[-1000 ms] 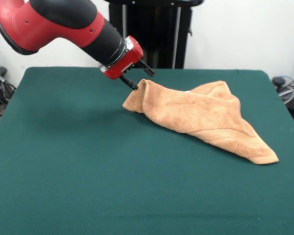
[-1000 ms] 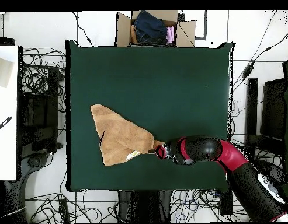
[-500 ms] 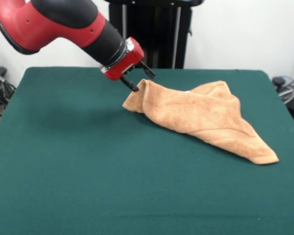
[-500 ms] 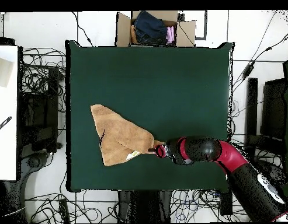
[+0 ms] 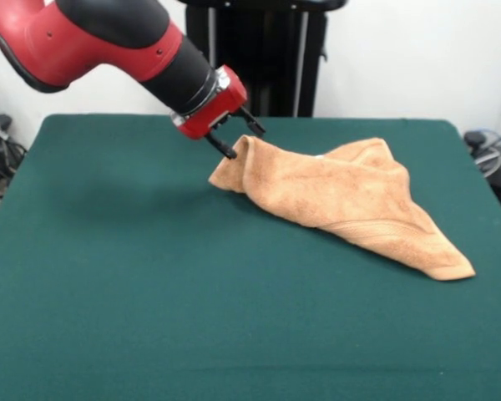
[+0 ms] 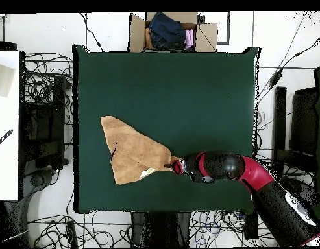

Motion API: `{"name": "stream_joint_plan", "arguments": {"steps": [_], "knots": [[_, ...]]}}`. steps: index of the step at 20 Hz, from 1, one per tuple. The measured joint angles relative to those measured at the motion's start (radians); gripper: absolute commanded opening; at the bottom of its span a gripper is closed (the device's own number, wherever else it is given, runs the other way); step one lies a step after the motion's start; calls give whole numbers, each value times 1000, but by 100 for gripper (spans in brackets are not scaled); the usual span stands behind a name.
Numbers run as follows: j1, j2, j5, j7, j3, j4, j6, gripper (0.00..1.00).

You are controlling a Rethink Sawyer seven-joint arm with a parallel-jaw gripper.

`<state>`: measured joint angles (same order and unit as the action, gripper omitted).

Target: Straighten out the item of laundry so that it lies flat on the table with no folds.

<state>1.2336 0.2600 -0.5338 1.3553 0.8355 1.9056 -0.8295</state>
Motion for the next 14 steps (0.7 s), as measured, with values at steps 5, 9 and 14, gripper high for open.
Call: {"name": "stream_joint_plan", "arguments": {"steps": [5,9,14], "knots": [[0,-1,0,0,-15,0,0,100],[0,-8,0,0,-30,0,0,100],[0,-8,0,0,-40,0,0,100]]}}
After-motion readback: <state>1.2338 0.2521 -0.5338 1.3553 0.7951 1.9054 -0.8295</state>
